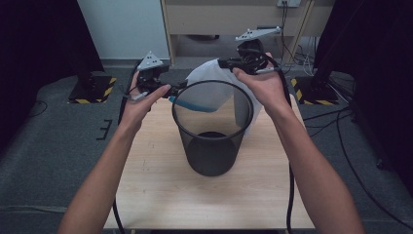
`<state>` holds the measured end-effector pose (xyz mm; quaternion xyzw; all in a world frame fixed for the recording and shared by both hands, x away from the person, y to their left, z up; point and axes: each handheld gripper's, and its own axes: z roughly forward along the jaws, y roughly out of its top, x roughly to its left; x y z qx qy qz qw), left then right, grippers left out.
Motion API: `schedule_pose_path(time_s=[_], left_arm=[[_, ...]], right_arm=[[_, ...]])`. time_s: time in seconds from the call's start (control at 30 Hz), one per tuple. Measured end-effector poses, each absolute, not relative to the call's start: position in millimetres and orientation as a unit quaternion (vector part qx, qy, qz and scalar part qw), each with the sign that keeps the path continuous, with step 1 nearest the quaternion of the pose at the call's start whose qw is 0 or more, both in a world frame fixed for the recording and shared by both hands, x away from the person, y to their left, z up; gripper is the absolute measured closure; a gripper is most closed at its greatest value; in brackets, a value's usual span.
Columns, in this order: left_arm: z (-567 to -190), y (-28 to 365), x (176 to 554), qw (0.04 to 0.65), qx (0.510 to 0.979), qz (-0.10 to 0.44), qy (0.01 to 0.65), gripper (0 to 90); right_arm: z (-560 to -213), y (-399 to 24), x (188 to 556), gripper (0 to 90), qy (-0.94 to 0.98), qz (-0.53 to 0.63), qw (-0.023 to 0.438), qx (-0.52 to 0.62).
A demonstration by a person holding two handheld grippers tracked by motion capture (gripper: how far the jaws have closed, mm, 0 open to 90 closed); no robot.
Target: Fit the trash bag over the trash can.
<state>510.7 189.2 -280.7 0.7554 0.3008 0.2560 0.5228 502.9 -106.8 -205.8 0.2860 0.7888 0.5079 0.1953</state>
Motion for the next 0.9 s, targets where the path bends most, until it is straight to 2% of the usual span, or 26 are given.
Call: schedule_pose_path(time_s=[0.7, 0.77, 0.8, 0.83, 0.87, 0.9], left_arm=[[-284.2, 151.8, 529.6, 0.502, 0.784, 0.240, 0.277, 11.0], [-284.9, 152.1, 531.2, 0.500, 0.785, 0.239, 0.279, 16.5], [-285.1, 152.4, 531.5, 0.494, 0.788, 0.237, 0.282, 16.5], [-285.2, 152.5, 531.0, 0.489, 0.788, 0.241, 0.286, 31.7], [-285.5, 152.8, 530.1, 0.488, 0.789, 0.244, 0.284, 31.7], [-285.6, 153.0, 528.9, 0.490, 0.790, 0.242, 0.278, 44.2]], right_arm=[[-201.2, -96.0, 487.0, 90.0, 0.789, 0.531, 0.166, 0.260], [-201.1, -95.5, 485.6, 90.0, 0.790, 0.532, 0.164, 0.258], [-201.1, -95.0, 484.5, 90.0, 0.790, 0.534, 0.161, 0.256], [-201.5, -94.1, 482.9, 90.0, 0.791, 0.533, 0.161, 0.254], [-201.5, -94.1, 482.9, 90.0, 0.791, 0.533, 0.161, 0.254], [-201.9, -93.7, 482.4, 90.0, 0.791, 0.533, 0.159, 0.253]])
